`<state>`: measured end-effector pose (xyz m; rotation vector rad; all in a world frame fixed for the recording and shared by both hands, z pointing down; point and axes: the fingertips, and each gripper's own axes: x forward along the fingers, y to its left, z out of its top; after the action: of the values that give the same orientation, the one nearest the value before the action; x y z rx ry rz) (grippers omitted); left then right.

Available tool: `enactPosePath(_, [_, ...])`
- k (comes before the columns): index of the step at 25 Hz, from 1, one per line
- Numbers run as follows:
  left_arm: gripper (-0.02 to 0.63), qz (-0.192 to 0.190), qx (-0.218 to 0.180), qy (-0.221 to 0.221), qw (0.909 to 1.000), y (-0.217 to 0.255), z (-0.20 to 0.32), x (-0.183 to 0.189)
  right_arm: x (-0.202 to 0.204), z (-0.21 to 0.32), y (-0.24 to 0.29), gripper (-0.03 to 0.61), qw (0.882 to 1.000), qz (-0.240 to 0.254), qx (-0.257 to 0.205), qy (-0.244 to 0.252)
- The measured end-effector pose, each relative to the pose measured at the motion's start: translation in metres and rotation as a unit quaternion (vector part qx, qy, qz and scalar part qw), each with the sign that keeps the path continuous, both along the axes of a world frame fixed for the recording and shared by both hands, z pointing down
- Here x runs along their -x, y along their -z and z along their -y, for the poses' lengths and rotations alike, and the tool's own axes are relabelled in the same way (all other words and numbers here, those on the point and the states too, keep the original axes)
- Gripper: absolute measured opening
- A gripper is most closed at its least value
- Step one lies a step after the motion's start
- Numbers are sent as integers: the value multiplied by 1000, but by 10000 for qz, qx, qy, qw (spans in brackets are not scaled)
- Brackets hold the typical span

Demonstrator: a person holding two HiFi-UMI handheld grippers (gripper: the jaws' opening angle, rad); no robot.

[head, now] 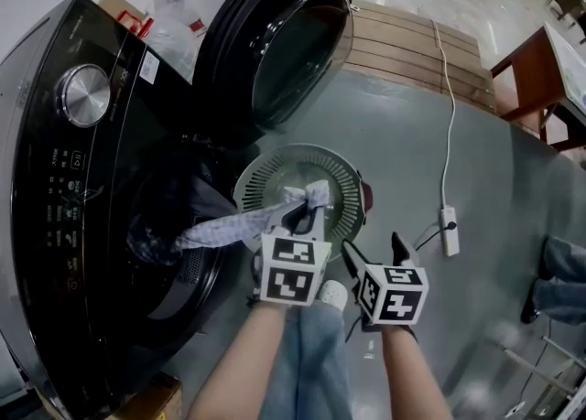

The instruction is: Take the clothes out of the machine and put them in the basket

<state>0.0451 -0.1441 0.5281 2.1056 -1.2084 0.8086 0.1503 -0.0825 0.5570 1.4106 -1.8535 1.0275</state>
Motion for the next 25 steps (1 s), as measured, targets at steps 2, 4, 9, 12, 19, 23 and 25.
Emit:
enactPosePath(2, [81, 131, 116, 13, 9998, -10, -3, 4, 1, 0, -2, 439, 10000, 3, 15, 32])
enactPosePath(4, [309, 222, 261, 130, 9993, -20, -7, 13, 3, 0, -5, 437, 10000, 15, 35, 56])
enactPosePath(9, [385, 785, 451, 346, 9953, -44, -23, 55, 12, -4, -12, 437, 9998, 27, 100, 151])
enactPosePath(12, [391, 1165, 571, 441, 9906, -59, -38, 91, 23, -6, -18, 437, 9995, 37, 146, 283])
enactPosePath(19, [391, 1917, 871, 1071, 9717, -90, -68, 196, 58, -11, -37, 437, 9978, 78, 234, 617])
enactPosePath(23, [391, 2243, 875, 1370, 9609, -100, -73, 245, 79, -14, -49, 437, 9963, 94, 299, 795])
enactPosePath(25, [391, 2382, 909, 1512, 9551, -103, -77, 266, 87, -17, -54, 436, 9957, 107, 329, 855])
